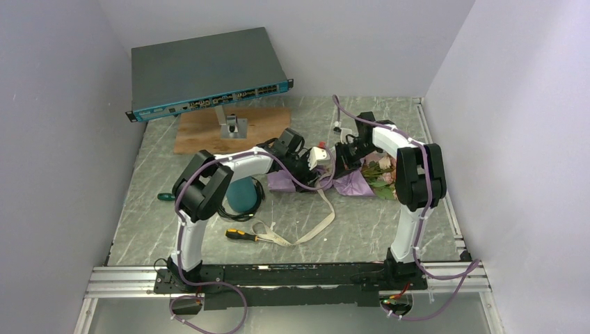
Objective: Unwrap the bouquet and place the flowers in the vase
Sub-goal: Untie the ribbon from the wrapping paper.
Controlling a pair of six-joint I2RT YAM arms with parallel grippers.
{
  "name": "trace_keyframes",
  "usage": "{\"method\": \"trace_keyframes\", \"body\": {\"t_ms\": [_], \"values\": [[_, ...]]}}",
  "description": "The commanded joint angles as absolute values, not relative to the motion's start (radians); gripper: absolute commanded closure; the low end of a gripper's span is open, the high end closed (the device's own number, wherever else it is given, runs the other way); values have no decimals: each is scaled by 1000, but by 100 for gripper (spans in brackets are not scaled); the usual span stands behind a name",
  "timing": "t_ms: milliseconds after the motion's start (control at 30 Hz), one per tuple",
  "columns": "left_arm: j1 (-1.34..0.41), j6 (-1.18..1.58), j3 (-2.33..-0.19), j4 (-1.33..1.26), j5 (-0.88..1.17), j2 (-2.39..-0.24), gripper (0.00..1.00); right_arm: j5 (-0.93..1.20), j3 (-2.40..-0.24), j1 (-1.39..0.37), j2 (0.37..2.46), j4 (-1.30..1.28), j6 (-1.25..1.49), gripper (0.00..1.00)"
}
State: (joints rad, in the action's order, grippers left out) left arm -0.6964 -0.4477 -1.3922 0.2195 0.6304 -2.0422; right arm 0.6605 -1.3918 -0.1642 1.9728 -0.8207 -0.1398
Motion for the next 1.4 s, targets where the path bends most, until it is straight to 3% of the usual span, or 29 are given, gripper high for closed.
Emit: {"method": "trace_keyframes", "body": {"t_ms": [0,600,900,1133,1367], "values": [[-671,-419,-1425,255,574,-2086,28,719,-1416,-143,1952,-848,-185,100],[-655,-388,-1421,292,599,-2074,59,796,-1344,-49,1872,-883,-305,100],[-678,-399,-1387,71,739,-1883,53,786,-1316,-79,1908,-818,-285,100],[-722,-563,-1425,137,745,-1894,51,836,-1353,-73,1847,-893,-335,100],[-774,-636,-1427,89,690,-1936,64,877,-1390,-88,1822,-914,-315,90]]}}
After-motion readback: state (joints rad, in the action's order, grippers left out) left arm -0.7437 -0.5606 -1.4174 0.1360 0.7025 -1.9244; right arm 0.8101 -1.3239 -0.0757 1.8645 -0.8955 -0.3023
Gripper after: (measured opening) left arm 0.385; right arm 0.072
